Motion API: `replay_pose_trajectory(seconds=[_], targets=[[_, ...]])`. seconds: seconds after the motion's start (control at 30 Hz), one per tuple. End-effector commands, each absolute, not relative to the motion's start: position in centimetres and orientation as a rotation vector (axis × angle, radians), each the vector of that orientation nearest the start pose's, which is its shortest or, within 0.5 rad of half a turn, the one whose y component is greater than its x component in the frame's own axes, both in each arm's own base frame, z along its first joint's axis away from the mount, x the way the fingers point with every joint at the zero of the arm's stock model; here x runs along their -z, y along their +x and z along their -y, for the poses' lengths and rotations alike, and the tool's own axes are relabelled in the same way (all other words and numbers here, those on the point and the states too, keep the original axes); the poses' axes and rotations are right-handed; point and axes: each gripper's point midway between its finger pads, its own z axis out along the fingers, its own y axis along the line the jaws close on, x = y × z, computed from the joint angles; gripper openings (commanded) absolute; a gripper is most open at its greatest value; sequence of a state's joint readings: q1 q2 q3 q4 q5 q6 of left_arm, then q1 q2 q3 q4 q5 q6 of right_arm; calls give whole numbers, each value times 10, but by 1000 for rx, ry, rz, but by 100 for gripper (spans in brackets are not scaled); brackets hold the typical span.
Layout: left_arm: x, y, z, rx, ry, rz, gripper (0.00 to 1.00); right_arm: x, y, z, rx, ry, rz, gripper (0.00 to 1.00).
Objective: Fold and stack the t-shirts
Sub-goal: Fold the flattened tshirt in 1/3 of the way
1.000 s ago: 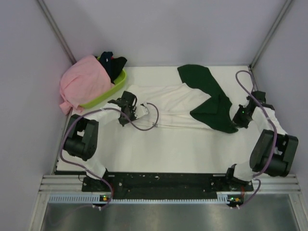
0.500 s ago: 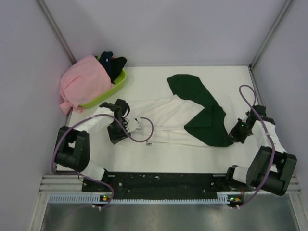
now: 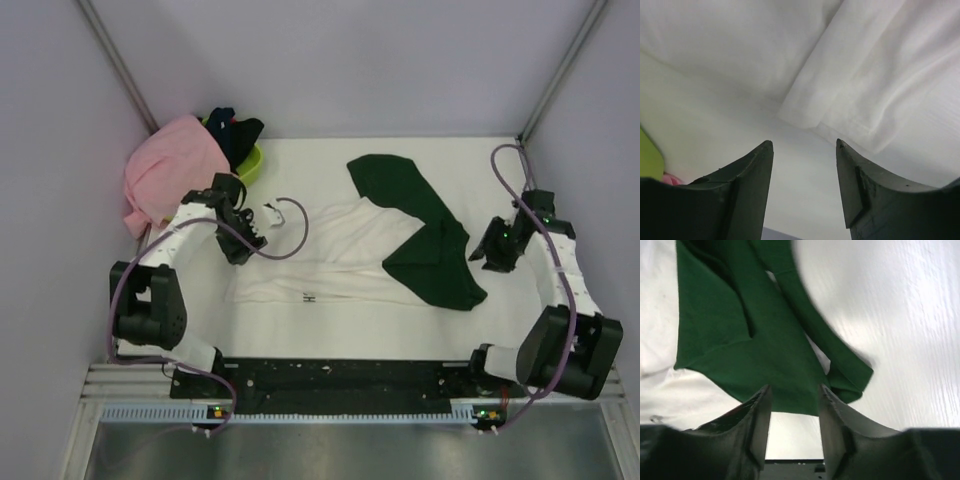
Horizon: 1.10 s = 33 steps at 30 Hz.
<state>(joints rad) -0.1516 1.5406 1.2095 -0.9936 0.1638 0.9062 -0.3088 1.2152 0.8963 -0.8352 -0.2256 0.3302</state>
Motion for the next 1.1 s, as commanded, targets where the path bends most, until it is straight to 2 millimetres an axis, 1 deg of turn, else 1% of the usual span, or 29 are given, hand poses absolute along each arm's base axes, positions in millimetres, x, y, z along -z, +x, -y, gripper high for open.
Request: replay_pose_trajectory(seconds=[0.0,0.07,0.1,0.17,0.23,0.27,0.33,0.37,0.43,0.47,0.5,0.53,0.57,0.6,0.63,0.77,0.87,0.93,0.97,1.03,1.07], targets=[[-75,320,62,143,1519,-2304,55,-103,286,1,-257,470,-2680,35],[-66,321,69,170,1548,-2268,51,-99,299,-26,-300,319,-2717,29],[-63,320,72,183,1558,-2258,51,-98,305,-37,-303,265,-2727,28],[-54,320,78,176,1586,-2249,52,-88,313,-53,-317,230,-2754,29],[-44,318,80,170,1612,-2261,53,-69,316,-58,-347,272,-2802,27],[-39,316,80,160,1622,-2276,52,-63,316,-60,-361,286,-2816,24],[-32,314,76,137,1635,-2306,50,-50,309,-62,-363,314,-2849,15],[-29,312,75,136,1640,-2317,50,-43,302,-63,-370,334,-2862,11],[-26,311,73,122,1654,-2315,49,-33,297,-65,-383,362,-2871,3],[-26,313,74,102,1655,-2306,46,-29,294,-64,-377,377,-2880,0],[-24,317,71,54,1647,-2304,40,-23,292,-63,-365,389,-2891,0],[-21,321,67,1,1637,-2316,30,-16,289,-61,-347,400,-2906,0],[-21,327,64,-46,1613,-2326,18,-9,287,-58,-321,408,-2925,0],[-23,335,60,-97,1570,-2354,0,-4,286,-55,-299,416,-2940,0],[-32,345,61,-110,1521,-2369,0,3,284,-53,-288,422,-2960,0],[-55,360,69,-6,1376,-2426,0,12,283,-49,-248,425,-2984,0],[-61,365,69,80,1287,-2475,0,14,281,-41,-177,414,-2986,0],[-60,367,62,108,1227,-2534,0,16,278,-36,-152,412,-2992,0],[-57,371,55,89,1189,-2565,0,16,279,-35,-150,416,-2988,0],[-52,385,33,6,1070,-2615,8,15,278,-34,-138,407,-2985,0],[-51,393,23,-40,1010,-2628,15,14,280,-34,-141,400,-2981,0]])
